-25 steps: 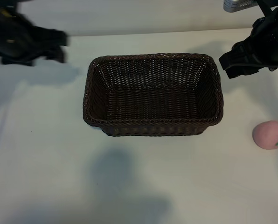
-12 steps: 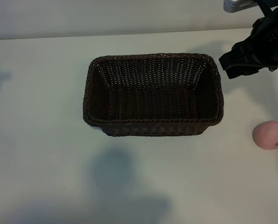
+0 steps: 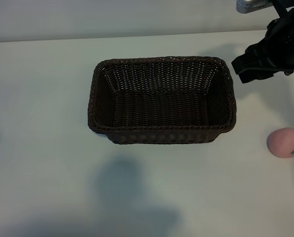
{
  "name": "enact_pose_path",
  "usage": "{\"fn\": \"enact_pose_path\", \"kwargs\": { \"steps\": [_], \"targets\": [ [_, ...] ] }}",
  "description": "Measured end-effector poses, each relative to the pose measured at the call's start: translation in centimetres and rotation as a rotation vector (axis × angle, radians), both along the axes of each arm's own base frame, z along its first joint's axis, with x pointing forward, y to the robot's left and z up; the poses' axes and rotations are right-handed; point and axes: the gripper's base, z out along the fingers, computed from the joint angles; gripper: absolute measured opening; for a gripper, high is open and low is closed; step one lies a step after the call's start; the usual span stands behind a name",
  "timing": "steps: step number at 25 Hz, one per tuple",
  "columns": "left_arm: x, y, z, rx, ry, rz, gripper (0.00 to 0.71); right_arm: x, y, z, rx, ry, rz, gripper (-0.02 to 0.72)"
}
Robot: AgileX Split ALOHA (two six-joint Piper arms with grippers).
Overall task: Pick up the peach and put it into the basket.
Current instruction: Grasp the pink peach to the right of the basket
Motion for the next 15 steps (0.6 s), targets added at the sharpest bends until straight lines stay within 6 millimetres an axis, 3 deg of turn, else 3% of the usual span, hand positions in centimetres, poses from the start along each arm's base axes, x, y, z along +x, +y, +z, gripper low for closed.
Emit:
{"fn": "enact_pose_path", "kwargs": {
  "steps": [4,15],
  "targets": [
    [-2.7,-0.6,-2.9,0.001,-0.026,0.011,0.598,0.0,0.0,0.0,0.000,0.000,0.000,0.457],
    [-7.7,-2.6,-11.1,-0.026,-0.096,-0.106,0.598,0.1,0.0,0.0,-0.004,-0.016,0.013,0.457]
  ]
}}
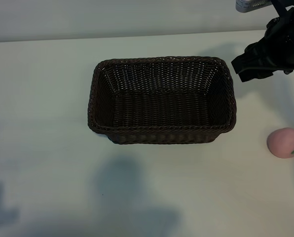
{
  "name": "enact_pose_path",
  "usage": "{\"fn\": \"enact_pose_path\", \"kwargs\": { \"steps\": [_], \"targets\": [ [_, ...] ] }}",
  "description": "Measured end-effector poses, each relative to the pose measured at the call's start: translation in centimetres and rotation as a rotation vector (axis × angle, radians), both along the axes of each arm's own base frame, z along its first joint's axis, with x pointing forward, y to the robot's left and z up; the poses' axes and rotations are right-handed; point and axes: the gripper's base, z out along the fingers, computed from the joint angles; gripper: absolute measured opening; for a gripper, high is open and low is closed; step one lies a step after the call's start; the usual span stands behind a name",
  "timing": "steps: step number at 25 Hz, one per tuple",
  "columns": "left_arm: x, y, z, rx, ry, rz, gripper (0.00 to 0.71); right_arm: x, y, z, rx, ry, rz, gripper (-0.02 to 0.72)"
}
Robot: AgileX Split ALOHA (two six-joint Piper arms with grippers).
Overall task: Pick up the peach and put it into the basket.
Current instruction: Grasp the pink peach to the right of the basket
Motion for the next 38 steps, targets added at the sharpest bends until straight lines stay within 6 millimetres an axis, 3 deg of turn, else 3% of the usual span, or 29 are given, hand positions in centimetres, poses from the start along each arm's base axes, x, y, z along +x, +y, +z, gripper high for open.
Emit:
{"fn": "enact_pose_path", "kwargs": {
  "steps": [10,28,32,38],
  "targets": [
    [0.7,0.3,-4.7,-0.025,0.099,0.020,0.597,0.0,0.0,0.0,0.000,0.000,0.000,0.457],
    [0.5,1.3,-4.9,0.016,0.059,0.113,0.596,0.5,0.0,0.2,0.016,-0.050,-0.026,0.457],
    [0.5,1.4,-4.9,0.019,0.059,0.047,0.596,0.7,-0.3,-0.2,-0.003,-0.032,-0.086,0.457],
    [0.5,1.5,-4.9,0.021,0.057,-0.101,0.596,0.8,-2.0,-1.2,-0.176,0.031,-0.206,0.483]
  ]
}}
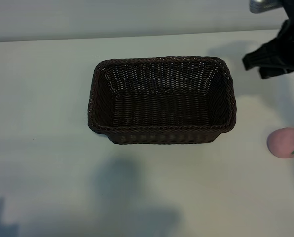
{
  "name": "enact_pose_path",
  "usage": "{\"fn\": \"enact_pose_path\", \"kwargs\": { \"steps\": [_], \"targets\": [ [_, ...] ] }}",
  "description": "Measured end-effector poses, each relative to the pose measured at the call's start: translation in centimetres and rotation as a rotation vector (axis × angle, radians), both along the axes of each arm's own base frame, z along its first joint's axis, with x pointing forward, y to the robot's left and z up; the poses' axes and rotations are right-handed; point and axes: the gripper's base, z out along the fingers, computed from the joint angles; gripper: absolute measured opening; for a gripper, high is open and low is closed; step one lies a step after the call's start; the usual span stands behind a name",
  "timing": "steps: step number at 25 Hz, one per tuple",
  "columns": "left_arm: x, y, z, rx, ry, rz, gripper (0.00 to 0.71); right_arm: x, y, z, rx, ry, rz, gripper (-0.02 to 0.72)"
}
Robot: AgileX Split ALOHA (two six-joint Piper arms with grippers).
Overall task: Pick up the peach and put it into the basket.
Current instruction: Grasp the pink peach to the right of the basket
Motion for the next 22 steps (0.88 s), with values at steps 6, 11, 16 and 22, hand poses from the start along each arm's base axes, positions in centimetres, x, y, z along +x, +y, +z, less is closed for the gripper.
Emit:
{"fn": "enact_pose_path", "kwargs": {
  "steps": [6,11,16,22],
  "targets": [
    [0.0,0.1,0.0,-0.005,0.001,-0.105,0.596,-0.6,-2.4,-1.6,-0.059,0.085,-0.106,0.553],
    [0.0,0.1,0.0,-0.005,0.001,-0.146,0.596,-2.4,-3.7,-6.3,-0.021,0.176,-0.165,0.559],
    [0.0,0.1,0.0,-0.005,0.001,-0.148,0.596,-3.6,-3.5,-9.7,0.051,0.135,-0.204,0.559],
    [0.0,0.1,0.0,-0.005,0.001,-0.148,0.596,-4.3,-3.8,-11.5,0.070,0.088,-0.247,0.560]
  ]
}}
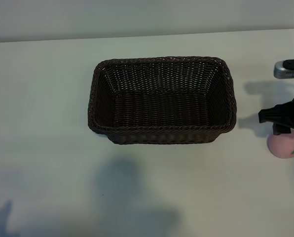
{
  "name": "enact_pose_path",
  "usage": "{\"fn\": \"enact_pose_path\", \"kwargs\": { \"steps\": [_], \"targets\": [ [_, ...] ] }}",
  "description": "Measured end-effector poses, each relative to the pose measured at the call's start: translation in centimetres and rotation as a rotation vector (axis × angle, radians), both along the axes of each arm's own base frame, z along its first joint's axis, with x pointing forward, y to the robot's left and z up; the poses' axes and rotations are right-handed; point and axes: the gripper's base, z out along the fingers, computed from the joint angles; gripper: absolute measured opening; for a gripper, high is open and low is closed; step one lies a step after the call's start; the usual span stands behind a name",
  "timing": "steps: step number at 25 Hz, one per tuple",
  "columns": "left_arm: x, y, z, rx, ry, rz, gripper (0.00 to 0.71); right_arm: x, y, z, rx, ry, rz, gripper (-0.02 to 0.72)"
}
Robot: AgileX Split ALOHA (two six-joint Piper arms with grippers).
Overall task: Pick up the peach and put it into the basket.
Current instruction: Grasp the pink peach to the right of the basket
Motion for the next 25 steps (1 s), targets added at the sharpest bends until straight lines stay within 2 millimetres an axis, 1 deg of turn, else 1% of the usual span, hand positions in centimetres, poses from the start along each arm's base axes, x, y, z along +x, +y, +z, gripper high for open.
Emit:
{"fn": "enact_pose_path", "kwargs": {
  "steps": [8,20,22,24,25],
  "targets": [
    [0.0,0.0,0.0,0.000,0.000,0.000,0.596,0.3,-0.3,-0.2,-0.037,-0.037,0.002,0.562],
    [0.0,0.0,0.0,0.000,0.000,0.000,0.596,0.9,-0.4,-3.1,-0.060,0.044,0.012,0.559],
    [0.0,0.0,0.0,0.000,0.000,0.000,0.596,1.0,-0.3,-3.4,-0.060,0.045,0.014,0.526],
    [0.0,0.0,0.0,0.000,0.000,0.000,0.596,1.0,-0.3,-3.6,-0.061,0.050,0.015,0.447],
    [0.0,0.0,0.0,0.000,0.000,0.000,0.596,1.1,-0.3,-3.6,-0.061,0.051,0.015,0.382]
  ]
}}
